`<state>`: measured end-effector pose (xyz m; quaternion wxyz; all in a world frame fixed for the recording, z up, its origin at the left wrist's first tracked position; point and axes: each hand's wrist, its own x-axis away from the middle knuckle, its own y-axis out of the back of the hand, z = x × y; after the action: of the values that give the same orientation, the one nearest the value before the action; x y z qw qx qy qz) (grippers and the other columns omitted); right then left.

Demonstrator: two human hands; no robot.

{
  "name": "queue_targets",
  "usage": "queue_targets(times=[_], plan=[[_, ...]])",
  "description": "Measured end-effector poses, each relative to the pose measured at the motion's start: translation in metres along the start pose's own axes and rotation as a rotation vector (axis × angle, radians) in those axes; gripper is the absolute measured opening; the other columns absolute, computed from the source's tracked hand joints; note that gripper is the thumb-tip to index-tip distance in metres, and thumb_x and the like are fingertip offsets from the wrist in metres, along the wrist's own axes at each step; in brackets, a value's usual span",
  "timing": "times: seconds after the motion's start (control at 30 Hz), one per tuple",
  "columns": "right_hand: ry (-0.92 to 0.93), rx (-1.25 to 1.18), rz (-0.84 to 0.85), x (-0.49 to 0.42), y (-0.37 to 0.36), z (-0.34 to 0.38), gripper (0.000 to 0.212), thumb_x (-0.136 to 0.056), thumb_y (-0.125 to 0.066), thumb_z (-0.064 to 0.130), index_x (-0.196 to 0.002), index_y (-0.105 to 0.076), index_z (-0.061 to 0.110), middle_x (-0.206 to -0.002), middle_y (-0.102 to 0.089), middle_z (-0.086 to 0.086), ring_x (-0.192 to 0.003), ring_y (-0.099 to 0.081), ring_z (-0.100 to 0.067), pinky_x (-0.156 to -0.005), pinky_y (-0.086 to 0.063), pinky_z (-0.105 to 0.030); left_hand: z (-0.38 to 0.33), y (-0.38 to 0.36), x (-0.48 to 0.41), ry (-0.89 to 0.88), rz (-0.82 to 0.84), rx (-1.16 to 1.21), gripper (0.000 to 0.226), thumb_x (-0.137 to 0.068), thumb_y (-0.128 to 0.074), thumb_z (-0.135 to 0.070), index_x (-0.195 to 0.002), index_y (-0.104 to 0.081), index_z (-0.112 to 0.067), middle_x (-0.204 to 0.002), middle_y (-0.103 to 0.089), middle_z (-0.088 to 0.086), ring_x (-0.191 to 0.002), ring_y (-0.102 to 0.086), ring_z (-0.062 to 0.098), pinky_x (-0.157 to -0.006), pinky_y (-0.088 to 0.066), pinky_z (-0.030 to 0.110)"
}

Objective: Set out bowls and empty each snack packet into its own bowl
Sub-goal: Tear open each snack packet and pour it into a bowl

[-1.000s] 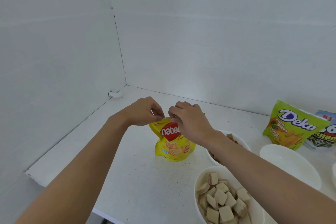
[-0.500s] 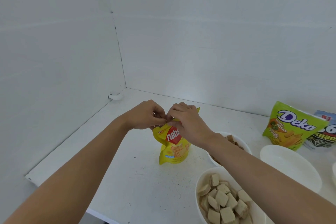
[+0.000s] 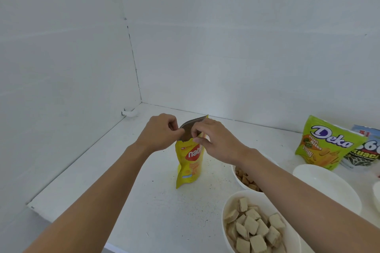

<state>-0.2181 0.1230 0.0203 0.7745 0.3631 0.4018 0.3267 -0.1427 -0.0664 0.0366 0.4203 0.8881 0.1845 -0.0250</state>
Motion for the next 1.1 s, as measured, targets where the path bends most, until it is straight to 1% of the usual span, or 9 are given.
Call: queue_targets(times=[0.13, 0.2, 0.4, 0.5, 0.57, 0.7, 0.83, 1.0, 1.1], plan=[[-0.068, -0.140, 0.004, 0.005, -0.002, 0.003, 0.008, -0.093, -0.064, 0.016, -0.089, -0.058, 0.020, -0.094, -0.062, 0.014, -0.098, -0.048, -0.004, -0.082, -0.045, -0.024, -0.009, -0.003, 0.001, -0.013, 0.122, -0.040, 0.019, -0.084, -0.069, -0.031, -0.079, -0.063, -0.014, -0.091, -0.067, -0.001, -0.080, -0.066, 0.020, -0.065, -0.056, 0.036], [-0.099, -0.201, -0.001, 0.008, -0.001, 0.006, 0.007, -0.093, -0.065, 0.015, -0.090, -0.060, 0.018, -0.099, -0.064, 0.011, -0.102, -0.050, -0.006, -0.084, -0.046, -0.024, -0.014, -0.004, 0.000, -0.022, 0.152, -0.028, 0.017, -0.085, -0.070, -0.033, -0.087, -0.062, -0.019, -0.097, -0.067, -0.004, -0.083, -0.067, 0.016, -0.063, -0.055, 0.029], [-0.130, -0.176, 0.004, 0.010, 0.000, 0.010, 0.007, -0.091, -0.068, 0.021, -0.090, -0.061, 0.020, -0.090, -0.061, 0.006, -0.095, -0.052, -0.012, -0.081, -0.046, -0.028, -0.022, -0.007, -0.005, -0.081, 0.317, -0.026, 0.011, -0.089, -0.067, -0.019, -0.099, -0.069, -0.023, -0.090, -0.073, 0.000, -0.071, -0.069, 0.013, -0.065, -0.059, 0.027], [-0.084, -0.037, -0.006, 0.012, -0.002, 0.009, 0.017, -0.090, -0.067, 0.036, -0.092, -0.060, 0.020, -0.087, -0.059, 0.009, -0.091, -0.048, -0.010, -0.079, -0.042, -0.027, -0.020, -0.006, -0.002, -0.161, 0.416, -0.070, 0.021, -0.090, -0.059, -0.014, -0.101, -0.072, -0.027, -0.085, -0.070, -0.007, -0.070, -0.066, 0.011, -0.072, -0.059, 0.032], [-0.081, 0.084, -0.025, 0.013, -0.003, 0.006, 0.031, -0.089, -0.062, 0.052, -0.092, -0.061, 0.021, -0.086, -0.057, 0.009, -0.089, -0.047, -0.010, -0.079, -0.042, -0.030, -0.018, -0.005, -0.003, -0.158, 0.436, -0.066, 0.015, -0.093, -0.062, -0.020, -0.103, -0.071, -0.027, -0.080, -0.069, -0.008, -0.068, -0.066, 0.013, -0.070, -0.059, 0.034], [-0.158, 0.183, -0.045, 0.014, -0.002, -0.001, 0.052, -0.082, -0.048, 0.073, -0.086, -0.061, 0.023, -0.087, -0.057, 0.012, -0.090, -0.049, -0.008, -0.080, -0.043, -0.032, -0.015, -0.008, -0.003, -0.118, 0.296, -0.093, 0.017, -0.093, -0.065, -0.039, -0.103, -0.071, -0.026, -0.074, -0.067, -0.005, -0.075, -0.070, 0.019, -0.070, -0.060, 0.037], [-0.101, 0.247, -0.030, 0.021, 0.005, -0.010, 0.045, -0.093, -0.046, 0.063, -0.082, -0.062, 0.022, -0.087, -0.062, 0.010, -0.086, -0.051, -0.009, -0.075, -0.037, -0.030, -0.002, -0.003, -0.008, -0.080, 0.106, -0.174, 0.005, -0.091, -0.065, -0.029, -0.093, -0.070, -0.028, -0.069, -0.068, -0.010, -0.059, -0.069, 0.006, -0.066, -0.060, 0.033], [-0.006, 0.332, 0.015, 0.026, 0.012, -0.006, 0.035, -0.098, -0.048, 0.049, -0.093, -0.068, 0.021, -0.098, -0.065, 0.011, -0.095, -0.052, -0.010, -0.082, -0.034, -0.031, 0.007, 0.003, -0.014, -0.027, 0.091, -0.230, 0.007, -0.093, -0.064, -0.029, -0.097, -0.070, -0.029, -0.071, -0.066, -0.014, -0.064, -0.070, 0.008, -0.071, -0.060, 0.035], [-0.020, 0.329, 0.046, 0.025, 0.012, -0.004, 0.027, -0.098, -0.051, 0.045, -0.092, -0.064, 0.022, -0.096, -0.061, 0.010, -0.094, -0.046, -0.010, -0.083, -0.035, -0.035, -0.002, 0.000, -0.016, -0.063, 0.126, -0.176, 0.007, -0.094, -0.064, -0.024, -0.098, -0.070, -0.024, -0.072, -0.067, -0.009, -0.064, -0.070, 0.010, -0.064, -0.056, 0.028]])
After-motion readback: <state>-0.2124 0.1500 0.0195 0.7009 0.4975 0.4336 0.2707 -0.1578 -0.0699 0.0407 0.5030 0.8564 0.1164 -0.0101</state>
